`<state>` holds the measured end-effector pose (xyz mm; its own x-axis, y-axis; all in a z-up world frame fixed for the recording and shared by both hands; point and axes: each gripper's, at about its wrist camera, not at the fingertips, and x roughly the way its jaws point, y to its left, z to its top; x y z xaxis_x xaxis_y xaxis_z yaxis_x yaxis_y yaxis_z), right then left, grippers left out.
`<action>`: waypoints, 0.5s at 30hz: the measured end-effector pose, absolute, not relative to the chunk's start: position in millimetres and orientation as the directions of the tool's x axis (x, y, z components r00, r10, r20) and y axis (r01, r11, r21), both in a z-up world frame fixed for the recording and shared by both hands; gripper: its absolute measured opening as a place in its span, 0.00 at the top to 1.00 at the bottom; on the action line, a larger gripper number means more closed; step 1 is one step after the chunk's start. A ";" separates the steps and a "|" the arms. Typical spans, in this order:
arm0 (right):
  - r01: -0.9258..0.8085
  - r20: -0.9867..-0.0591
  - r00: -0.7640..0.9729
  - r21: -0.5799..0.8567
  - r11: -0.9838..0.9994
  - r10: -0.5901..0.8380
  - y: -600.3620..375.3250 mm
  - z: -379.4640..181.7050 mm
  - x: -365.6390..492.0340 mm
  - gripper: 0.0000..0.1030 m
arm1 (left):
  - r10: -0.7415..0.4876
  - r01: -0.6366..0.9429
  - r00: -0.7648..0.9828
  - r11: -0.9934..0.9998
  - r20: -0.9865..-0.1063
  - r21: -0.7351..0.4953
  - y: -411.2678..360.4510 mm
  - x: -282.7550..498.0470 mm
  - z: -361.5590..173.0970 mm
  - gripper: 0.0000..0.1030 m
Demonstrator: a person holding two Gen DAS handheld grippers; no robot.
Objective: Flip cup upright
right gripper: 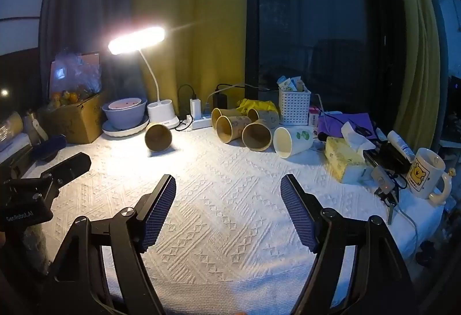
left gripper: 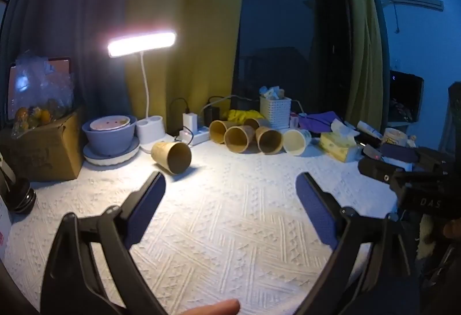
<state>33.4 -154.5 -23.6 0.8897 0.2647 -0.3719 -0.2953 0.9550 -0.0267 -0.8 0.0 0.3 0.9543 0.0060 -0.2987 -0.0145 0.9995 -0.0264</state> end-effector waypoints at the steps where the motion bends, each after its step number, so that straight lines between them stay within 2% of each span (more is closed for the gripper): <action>1: -0.294 -0.373 0.890 -0.028 0.955 0.263 -154.5 -23.7 33.4 0.24 | 0.011 -0.020 0.955 0.999 -0.297 -0.028 -0.1 -1.6 0.4 0.10; 15: -0.284 -0.378 0.889 -0.015 0.959 0.258 -153.6 -25.9 31.6 0.24 | -0.027 0.011 0.944 0.999 -0.330 -0.051 -4.3 0.9 -2.4 0.10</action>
<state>31.6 -153.6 -25.9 0.8891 0.2577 -0.3782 -0.2844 0.9586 -0.0153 0.9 -4.3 -2.4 0.9435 -0.0270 -0.3302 0.0108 0.9986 -0.0510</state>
